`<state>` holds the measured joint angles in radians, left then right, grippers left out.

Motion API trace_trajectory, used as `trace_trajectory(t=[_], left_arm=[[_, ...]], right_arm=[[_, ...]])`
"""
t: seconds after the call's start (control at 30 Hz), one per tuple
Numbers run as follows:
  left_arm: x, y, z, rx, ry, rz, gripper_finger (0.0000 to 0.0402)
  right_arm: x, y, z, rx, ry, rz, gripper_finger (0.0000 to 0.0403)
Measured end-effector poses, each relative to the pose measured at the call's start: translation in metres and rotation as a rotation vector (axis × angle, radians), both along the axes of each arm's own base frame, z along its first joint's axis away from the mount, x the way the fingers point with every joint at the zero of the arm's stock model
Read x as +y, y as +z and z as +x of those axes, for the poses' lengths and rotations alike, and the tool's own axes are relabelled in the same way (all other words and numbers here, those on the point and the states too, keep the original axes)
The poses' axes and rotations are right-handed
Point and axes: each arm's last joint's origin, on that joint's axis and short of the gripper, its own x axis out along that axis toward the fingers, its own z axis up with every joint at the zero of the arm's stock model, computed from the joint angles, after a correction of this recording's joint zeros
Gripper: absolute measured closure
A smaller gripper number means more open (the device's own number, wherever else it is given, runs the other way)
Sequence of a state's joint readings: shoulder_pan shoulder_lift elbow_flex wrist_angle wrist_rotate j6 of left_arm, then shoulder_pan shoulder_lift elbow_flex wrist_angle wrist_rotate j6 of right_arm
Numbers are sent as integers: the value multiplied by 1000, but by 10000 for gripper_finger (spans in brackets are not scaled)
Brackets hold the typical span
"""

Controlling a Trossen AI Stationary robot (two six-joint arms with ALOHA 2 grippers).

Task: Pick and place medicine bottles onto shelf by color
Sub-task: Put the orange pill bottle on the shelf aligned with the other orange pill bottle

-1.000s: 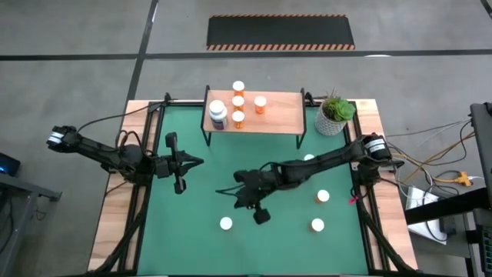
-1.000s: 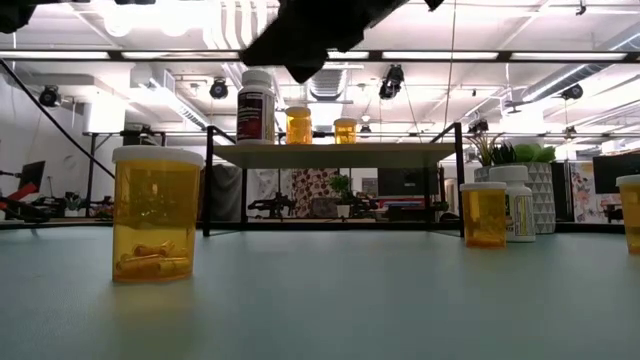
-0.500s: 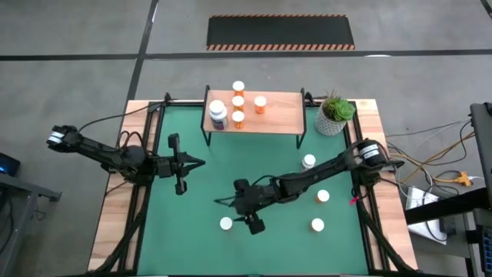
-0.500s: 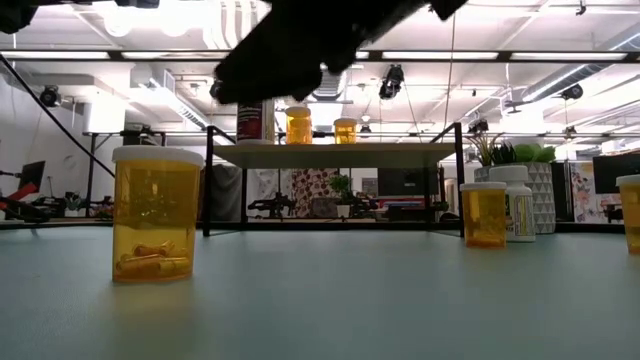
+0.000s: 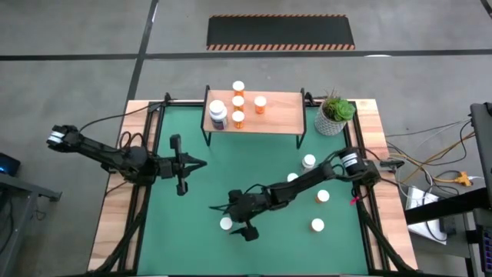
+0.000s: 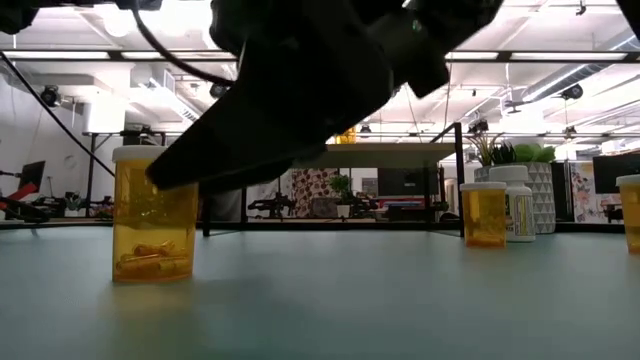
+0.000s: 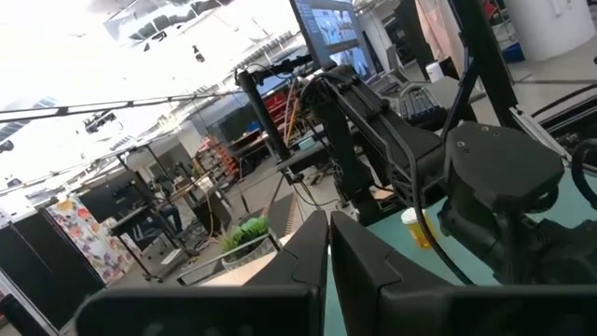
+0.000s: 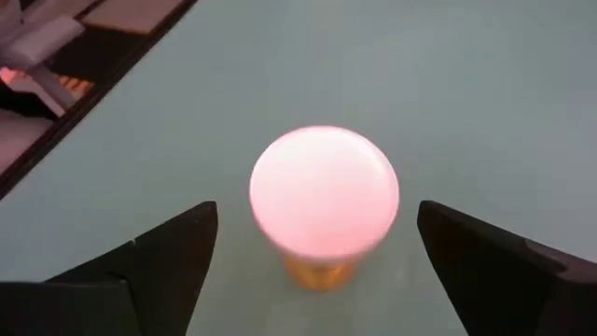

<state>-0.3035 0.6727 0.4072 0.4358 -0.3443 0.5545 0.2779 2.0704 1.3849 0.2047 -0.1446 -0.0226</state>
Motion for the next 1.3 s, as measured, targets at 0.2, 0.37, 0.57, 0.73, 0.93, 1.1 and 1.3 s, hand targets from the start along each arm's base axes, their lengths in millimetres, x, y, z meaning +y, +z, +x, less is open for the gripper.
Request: trace_trajectory(t=[0.2,0.37,0.57,0.73,0.93,1.1,1.3], left_arm=[[-1,-1,2,9,0,3,402],[0,-1,1,5,0,3,402],[0,-1,1,5,1,13,402],[0,-1,1,5,4,31,402],[0,1,-1,-6,5,32,402],[1,2,-2,-15,6,32,402],[1,3,-3,-16,10,52,402]], right_arm=[[1,-3,4,-47,8,23,78],[1,-1,5,-67,8,30,124],[1,-1,5,-68,7,30,177],[-2,-1,6,-61,-9,44,199],[-5,9,3,-47,-15,42,193],[-13,50,-9,-28,-26,38,193],[-43,121,-37,-41,-166,9,195]])
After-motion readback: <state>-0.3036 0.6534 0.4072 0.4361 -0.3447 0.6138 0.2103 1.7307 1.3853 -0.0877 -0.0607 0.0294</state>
